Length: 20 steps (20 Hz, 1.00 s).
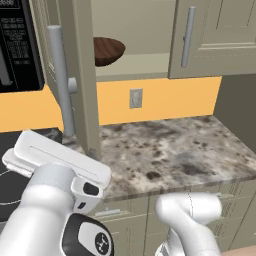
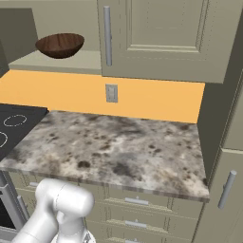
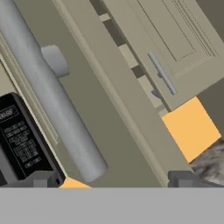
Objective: Open the cabinet. Pick the bowls from the counter and place them in the cabinet. Then close the cabinet.
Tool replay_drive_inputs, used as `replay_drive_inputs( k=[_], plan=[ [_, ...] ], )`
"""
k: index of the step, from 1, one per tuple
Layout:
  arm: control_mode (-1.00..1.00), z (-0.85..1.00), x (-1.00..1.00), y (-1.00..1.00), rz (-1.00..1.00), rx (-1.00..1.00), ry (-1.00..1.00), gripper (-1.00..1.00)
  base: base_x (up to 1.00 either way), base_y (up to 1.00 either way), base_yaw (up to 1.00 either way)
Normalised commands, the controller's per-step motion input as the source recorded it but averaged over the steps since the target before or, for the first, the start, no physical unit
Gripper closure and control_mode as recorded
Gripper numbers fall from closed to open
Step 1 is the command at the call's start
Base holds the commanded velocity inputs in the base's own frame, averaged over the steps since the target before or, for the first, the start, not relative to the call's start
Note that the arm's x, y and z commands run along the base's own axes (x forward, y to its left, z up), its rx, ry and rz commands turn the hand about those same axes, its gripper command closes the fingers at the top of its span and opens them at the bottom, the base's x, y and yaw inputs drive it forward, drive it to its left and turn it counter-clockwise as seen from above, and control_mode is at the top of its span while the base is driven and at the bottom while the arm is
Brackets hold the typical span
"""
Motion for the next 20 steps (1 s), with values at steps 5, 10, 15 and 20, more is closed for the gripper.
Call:
replay_drive_inputs(
  k=[5,10,15,20],
  plan=[
    [-1.00,-0.12,0.45,0.15,0.00,-0.02,0.00,-1.00,0.00,0.00,0.00],
    [-1.00,-0.13,0.13,0.20,0.00,-0.05,0.00,-1.00,0.00,0.00,0.00],
    [-1.00,-0.05,0.00,0.12,-0.09,-0.05,0.00,-1.00,0.00,0.00,0.00],
    [-1.00,-0.12,0.00,0.19,-0.15,-0.04,0.00,-1.00,0.00,0.00,0.00]
  ],
)
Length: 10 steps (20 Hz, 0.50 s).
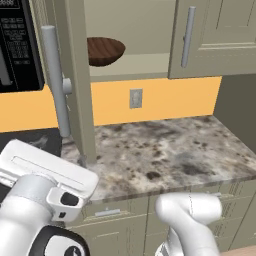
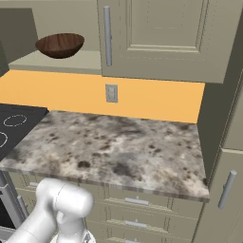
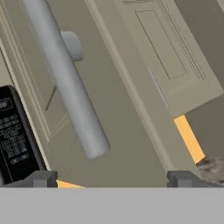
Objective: Open the cabinet. Pick the bowls from the counter and place them in the cabinet. Then close the cabinet.
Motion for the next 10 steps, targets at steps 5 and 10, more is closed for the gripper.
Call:
replay_drive_inputs(
  k=[5,10],
  plan=[
    [-1.00,-0.22,0.17,0.29,-0.12,-0.04,0.00,-1.00,0.00,0.00,0.00],
    [-1.00,-0.02,0.47,0.12,-0.16,-0.01,0.00,-1.00,0.00,0.00,0.00]
  ],
)
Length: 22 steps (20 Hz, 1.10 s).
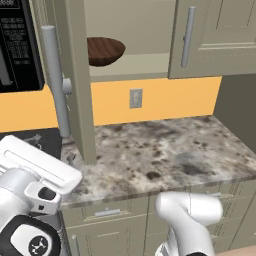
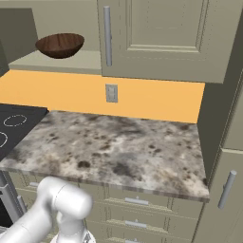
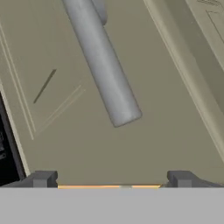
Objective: Open the cabinet. Pick the bowls from the counter and place them in the cabinet. Then close the cabinet.
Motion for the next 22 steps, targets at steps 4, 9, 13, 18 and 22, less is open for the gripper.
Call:
replay_drive_inputs(
  k=[4,9,13,18,22],
  plan=[
    [-1.00,0.00,0.66,0.00,-0.20,0.00,0.00,-1.00,0.00,0.00,0.00],
    [-1.00,0.00,0.58,0.00,-0.21,0.00,0.00,-1.00,0.00,0.00,0.00],
    [-1.00,0.00,0.33,0.00,-0.20,0.00,0.00,-1.00,0.00,0.00,0.00],
    [-1.00,0.01,0.01,-0.07,-0.13,0.00,0.00,-1.00,0.00,0.00,0.00],
    [-1.00,0.06,0.00,-0.30,-0.06,0.00,0.00,-1.00,0.00,0.00,0.00]
  ],
)
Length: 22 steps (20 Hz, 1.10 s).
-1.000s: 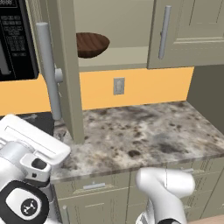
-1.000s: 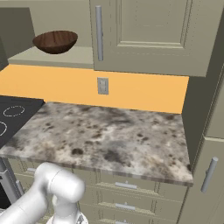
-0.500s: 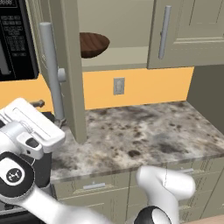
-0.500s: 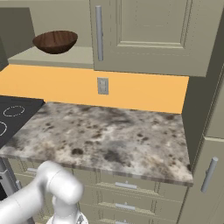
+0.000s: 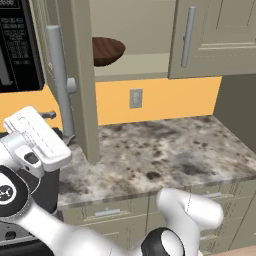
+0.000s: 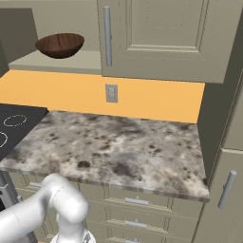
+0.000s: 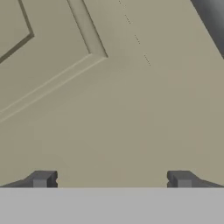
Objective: Open the cabinet. Pick the bowls from the counter and place them in the cabinet. Then close the cabinet.
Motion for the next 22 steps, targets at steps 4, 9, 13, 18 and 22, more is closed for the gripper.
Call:
replay_drive_inputs(
  k=[4,9,13,18,22],
  plan=[
    [-1.00,0.16,0.00,-0.41,-0.01,-0.01,0.00,-1.00,0.00,0.00,0.00],
    [-1.00,0.14,0.00,-0.49,0.00,-0.02,0.00,-1.00,0.00,0.00,0.00],
    [-1.00,0.03,0.07,-0.54,0.00,-0.02,0.00,-1.00,0.00,0.00,0.00],
    [-1.00,0.00,0.37,-0.60,0.00,-0.01,0.00,-1.00,0.00,0.00,0.00],
    [-1.00,0.00,0.47,-0.58,0.02,-0.02,0.00,-1.00,0.00,0.00,0.00]
  ],
)
